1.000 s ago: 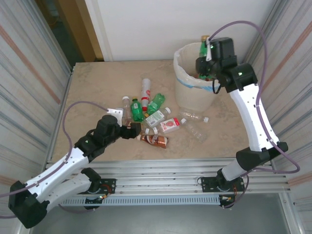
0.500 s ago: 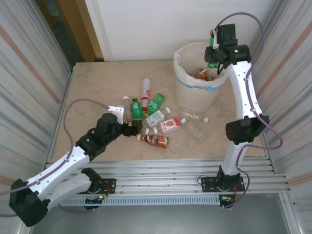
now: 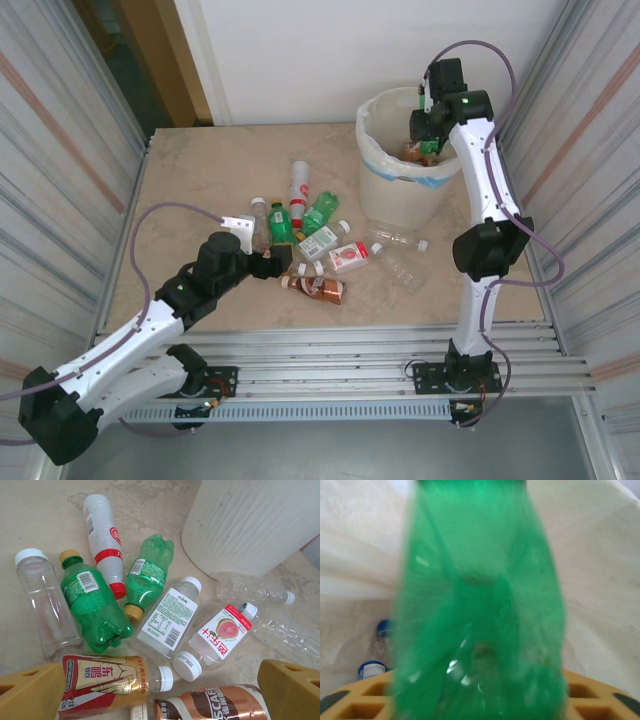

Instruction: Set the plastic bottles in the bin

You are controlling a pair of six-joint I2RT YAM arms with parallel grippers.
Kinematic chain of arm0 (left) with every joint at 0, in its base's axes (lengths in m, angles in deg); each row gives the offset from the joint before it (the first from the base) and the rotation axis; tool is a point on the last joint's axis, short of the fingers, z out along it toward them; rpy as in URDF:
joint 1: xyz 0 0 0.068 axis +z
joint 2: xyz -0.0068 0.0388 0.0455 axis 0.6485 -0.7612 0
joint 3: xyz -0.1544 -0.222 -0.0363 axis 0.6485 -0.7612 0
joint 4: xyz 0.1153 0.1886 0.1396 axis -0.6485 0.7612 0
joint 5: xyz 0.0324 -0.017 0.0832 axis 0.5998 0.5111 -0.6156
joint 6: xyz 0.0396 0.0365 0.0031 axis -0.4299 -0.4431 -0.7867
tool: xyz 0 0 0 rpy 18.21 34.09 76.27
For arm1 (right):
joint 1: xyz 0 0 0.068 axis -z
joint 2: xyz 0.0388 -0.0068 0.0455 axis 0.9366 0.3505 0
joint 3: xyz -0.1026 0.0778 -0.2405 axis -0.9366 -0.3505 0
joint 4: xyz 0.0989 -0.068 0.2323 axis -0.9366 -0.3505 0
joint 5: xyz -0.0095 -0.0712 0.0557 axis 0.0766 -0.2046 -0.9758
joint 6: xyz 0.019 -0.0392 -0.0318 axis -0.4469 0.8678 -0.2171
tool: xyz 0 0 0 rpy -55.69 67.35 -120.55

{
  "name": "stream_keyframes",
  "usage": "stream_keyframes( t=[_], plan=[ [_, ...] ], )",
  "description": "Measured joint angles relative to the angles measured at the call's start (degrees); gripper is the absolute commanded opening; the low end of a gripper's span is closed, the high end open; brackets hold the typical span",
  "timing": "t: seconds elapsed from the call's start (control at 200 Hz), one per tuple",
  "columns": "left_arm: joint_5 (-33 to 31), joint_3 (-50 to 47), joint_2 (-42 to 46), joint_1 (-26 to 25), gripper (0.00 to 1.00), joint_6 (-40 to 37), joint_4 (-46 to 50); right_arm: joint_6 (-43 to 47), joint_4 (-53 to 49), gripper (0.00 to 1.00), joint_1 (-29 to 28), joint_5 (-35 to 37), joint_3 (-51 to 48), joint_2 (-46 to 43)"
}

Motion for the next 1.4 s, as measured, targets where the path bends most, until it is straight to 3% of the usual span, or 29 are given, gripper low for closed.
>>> stream_keyframes(
  t=[0.085,0.466,0.721,0.852,1.072,1.367,1.398],
  plan=[
    [-0.13,0.00,0.00,0.00,0.99,0.00,0.00,0.31,0.00,0.63,0.00,-0.02,0.07,0.00],
    [-1.33,0.02,0.00,0.00,0.99,-0.22,-0.02,0.42,-0.02,0.65,-0.13,0.00,0.39,-1.22],
    [-2.23,0.07,0.02,0.00,0.99,-0.22,-0.24,0.37,1.92,0.70,-3.39,1.97,-6.21,-13.11],
    [-3.10,0.07,0.68,0.00,0.99,-0.20,-0.68,-0.44,4.26,0.76,-6.80,3.93,-14.97,-22.10],
    [-4.83,0.07,2.10,0.00,0.99,-0.15,-2.54,-3.98,7.48,0.85,-13.79,7.56,-38.77,-39.32],
    [-5.14,0.04,1.73,0.02,0.99,0.28,-5.25,-15.82,6.95,1.00,-21.51,8.79,-64.46,-57.61],
    [-5.20,0.04,1.57,0.07,0.99,0.46,-5.51,-17.07,7.15,0.98,-21.57,8.52,-66.64,-58.42]
  ],
)
